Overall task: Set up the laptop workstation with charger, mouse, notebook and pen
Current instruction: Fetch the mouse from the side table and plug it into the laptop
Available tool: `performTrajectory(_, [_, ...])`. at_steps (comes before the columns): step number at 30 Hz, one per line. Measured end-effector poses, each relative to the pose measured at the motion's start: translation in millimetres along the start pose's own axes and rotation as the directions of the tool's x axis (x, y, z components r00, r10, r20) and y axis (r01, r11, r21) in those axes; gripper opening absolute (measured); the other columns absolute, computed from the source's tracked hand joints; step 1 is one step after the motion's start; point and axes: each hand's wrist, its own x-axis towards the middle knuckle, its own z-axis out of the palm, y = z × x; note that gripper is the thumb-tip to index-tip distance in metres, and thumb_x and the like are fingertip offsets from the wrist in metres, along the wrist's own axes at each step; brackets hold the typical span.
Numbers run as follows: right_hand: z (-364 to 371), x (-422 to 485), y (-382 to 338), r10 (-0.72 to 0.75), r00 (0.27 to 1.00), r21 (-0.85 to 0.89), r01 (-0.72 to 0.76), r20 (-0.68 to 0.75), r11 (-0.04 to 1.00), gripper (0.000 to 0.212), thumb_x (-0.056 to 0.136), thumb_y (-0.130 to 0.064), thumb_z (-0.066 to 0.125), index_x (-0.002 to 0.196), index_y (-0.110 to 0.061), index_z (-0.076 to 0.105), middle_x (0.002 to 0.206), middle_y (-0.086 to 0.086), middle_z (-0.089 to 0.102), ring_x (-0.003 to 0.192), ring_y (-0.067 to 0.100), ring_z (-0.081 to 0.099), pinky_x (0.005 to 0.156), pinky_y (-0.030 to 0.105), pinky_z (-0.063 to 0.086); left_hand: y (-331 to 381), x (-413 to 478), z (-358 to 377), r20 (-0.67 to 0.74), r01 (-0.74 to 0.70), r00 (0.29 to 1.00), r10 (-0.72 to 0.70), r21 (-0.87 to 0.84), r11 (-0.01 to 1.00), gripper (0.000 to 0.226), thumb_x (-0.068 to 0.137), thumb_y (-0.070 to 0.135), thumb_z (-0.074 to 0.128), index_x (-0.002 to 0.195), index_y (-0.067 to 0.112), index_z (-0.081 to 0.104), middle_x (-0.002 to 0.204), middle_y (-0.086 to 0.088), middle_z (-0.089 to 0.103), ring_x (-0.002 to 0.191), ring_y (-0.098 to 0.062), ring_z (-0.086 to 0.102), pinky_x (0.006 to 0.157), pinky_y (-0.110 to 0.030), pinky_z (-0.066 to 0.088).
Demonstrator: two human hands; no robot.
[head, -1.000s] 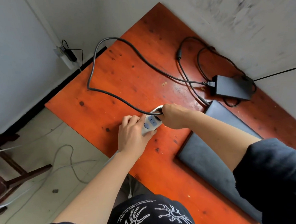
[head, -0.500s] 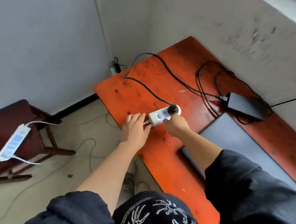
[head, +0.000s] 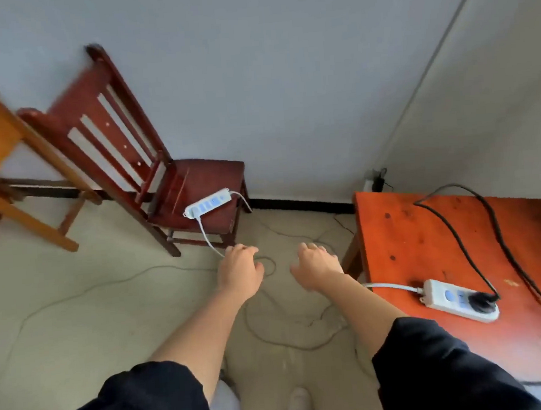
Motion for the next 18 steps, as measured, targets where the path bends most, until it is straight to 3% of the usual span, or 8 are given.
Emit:
performTrajectory(7, [0, 70, -196, -0.277, 0.959, -0.136, 0.284, 0.066, 0.949, 0.04, 0.094, -0.029, 0.041, 0.129, -0.009, 0.043, 0.136, 0.011, 0.046, 0.126, 0.031, 0.041, 0.1, 0.047, 0.035, -167, 26, -84, -0.088, 0.244, 0.965, -0.246, -0.037, 0.969, 0.034, 0.089, 0.021, 0.048, 0.118, 0.013, 0.064, 0.119, -0.01, 0.061, 0.115, -0.03, 0.05, 0.09, -0.04, 0.048])
performTrajectory(13, [12, 126, -397, -0.414, 0.901, -0.204, 0.432, 0.129, 0.878, 0.044, 0.094, -0.032, 0.045, 0.132, -0.01, 0.041, 0.137, 0.012, 0.045, 0.126, 0.033, 0.04, 0.106, 0.054, 0.033, -340, 47, -165, -0.115, 0.41, 0.901, -0.418, -0.088, 0.908, 0.037, 0.094, 0.027, 0.048, 0.128, 0.018, 0.058, 0.124, -0.006, 0.057, 0.119, -0.024, 0.048, 0.095, -0.038, 0.045])
performTrajectory(18, [17, 156, -563, -0.556, 0.816, -0.258, 0.577, 0.155, 0.775, 0.041, 0.095, -0.034, 0.046, 0.128, -0.009, 0.044, 0.132, 0.012, 0.049, 0.123, 0.032, 0.043, 0.101, 0.052, 0.035, -471, 59, -243, -0.191, 0.512, 0.824, -0.534, -0.153, 0.845, 0.039, 0.095, 0.027, 0.048, 0.132, 0.018, 0.054, 0.128, -0.005, 0.056, 0.12, -0.022, 0.047, 0.096, -0.035, 0.044])
